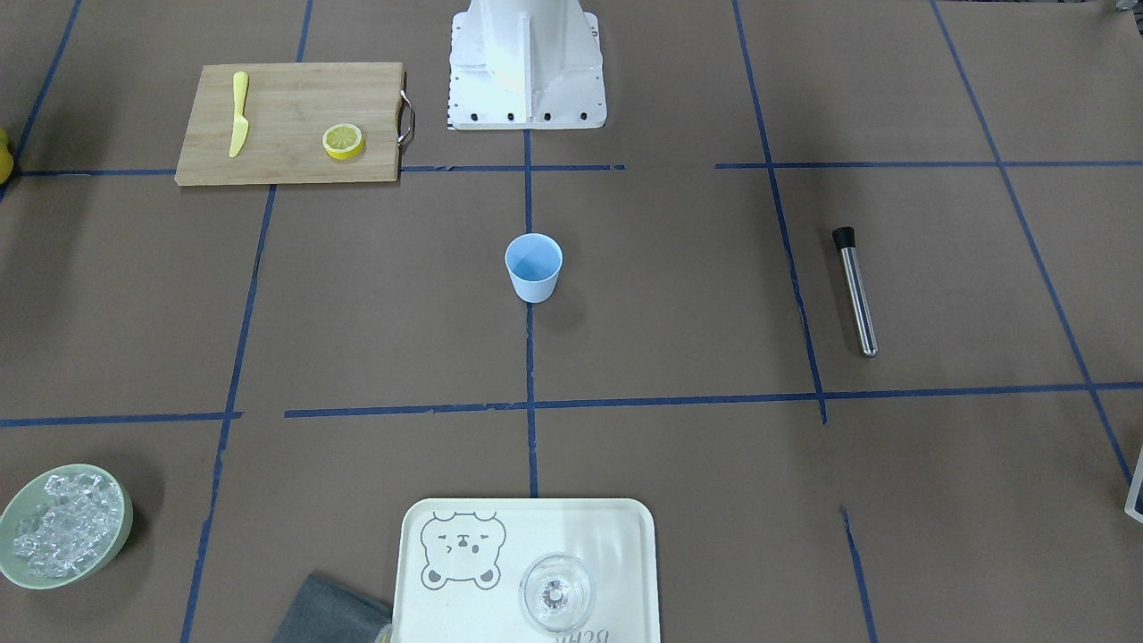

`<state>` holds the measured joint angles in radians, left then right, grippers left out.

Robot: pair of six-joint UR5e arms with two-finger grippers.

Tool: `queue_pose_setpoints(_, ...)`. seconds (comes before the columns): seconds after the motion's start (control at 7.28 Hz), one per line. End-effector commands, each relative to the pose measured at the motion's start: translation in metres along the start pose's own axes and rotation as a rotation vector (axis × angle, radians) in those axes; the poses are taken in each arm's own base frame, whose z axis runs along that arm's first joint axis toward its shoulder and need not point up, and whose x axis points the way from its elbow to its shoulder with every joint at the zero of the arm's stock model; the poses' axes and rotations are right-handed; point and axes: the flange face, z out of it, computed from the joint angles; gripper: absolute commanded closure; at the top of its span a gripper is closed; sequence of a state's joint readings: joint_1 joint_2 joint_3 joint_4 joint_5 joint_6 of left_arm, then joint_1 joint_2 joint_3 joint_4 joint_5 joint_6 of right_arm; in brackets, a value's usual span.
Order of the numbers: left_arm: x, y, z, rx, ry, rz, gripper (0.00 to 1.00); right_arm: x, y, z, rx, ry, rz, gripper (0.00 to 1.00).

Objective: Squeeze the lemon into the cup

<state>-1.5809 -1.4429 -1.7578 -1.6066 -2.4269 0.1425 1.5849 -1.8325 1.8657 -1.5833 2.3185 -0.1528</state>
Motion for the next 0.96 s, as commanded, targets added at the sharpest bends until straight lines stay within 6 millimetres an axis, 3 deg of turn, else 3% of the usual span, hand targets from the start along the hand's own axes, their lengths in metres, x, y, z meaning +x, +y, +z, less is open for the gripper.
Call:
queue_pose_setpoints(0.0, 0.001, -0.001, -0.002, 0.009, -0.006, 0.018, 0.00, 0.005, 0.002, 0.004, -0.004, 0.000, 0.007, 0.00)
queue_pose_setpoints(0.55, 0.001, -0.002, -0.001, 0.009, -0.006, 0.019, 0.00, 0.000, -0.007, -0.001, 0.013, -0.002, -0.010, 0.00)
queue_pose_setpoints(0.82, 0.003, -0.004, -0.003, 0.013, -0.007, 0.023, 0.00, -0.014, -0.032, -0.018, 0.122, 0.011, -0.112, 0.00)
